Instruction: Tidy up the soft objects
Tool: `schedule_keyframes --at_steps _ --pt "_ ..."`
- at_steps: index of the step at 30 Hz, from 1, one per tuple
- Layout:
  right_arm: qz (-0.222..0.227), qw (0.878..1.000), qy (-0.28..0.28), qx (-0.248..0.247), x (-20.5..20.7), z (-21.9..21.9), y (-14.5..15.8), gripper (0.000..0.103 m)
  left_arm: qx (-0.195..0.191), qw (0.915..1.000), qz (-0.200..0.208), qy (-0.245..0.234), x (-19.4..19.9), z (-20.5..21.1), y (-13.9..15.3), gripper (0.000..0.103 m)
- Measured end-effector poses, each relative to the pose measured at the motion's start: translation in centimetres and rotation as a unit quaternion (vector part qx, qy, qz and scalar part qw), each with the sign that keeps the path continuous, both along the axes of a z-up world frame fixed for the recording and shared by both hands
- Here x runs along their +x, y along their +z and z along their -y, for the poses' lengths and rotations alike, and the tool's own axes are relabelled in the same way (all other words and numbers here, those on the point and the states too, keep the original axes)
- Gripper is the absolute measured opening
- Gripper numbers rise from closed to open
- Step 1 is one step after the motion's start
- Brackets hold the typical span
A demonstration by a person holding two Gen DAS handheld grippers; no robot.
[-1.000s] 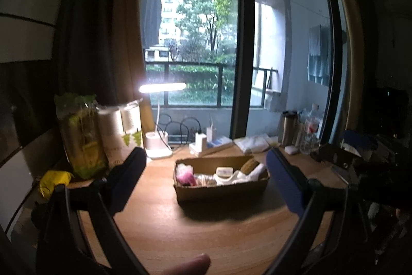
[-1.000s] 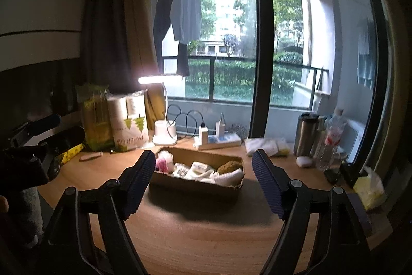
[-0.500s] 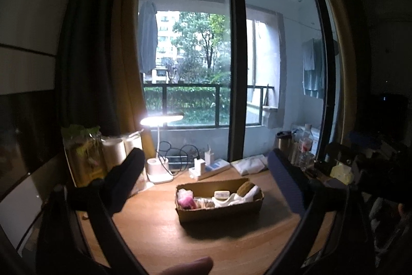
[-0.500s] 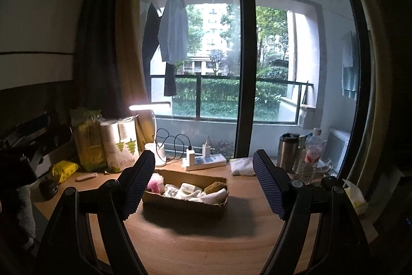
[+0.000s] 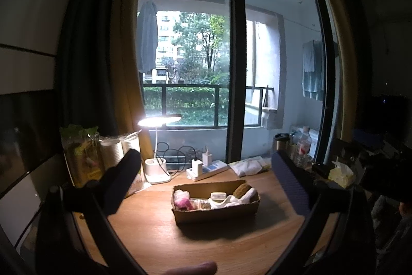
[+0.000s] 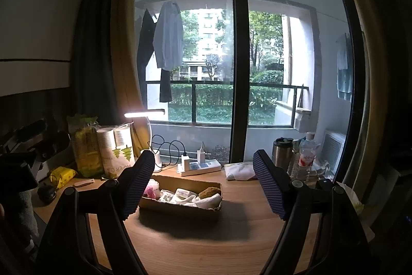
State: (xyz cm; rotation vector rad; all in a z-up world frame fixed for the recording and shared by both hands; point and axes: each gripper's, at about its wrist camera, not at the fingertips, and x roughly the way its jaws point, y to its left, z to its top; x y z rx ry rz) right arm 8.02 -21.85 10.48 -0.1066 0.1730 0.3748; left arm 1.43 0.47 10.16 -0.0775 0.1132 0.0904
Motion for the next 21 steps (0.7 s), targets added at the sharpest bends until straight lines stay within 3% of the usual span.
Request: schedule_keyframes --at_steps 21 --pt "-0.008 1.0 0.002 -0.002 0.27 0.04 -0.25 0.082 0.005 0.9999 -0.004 -0.008 0.01 0.8 -0.08 0.102"
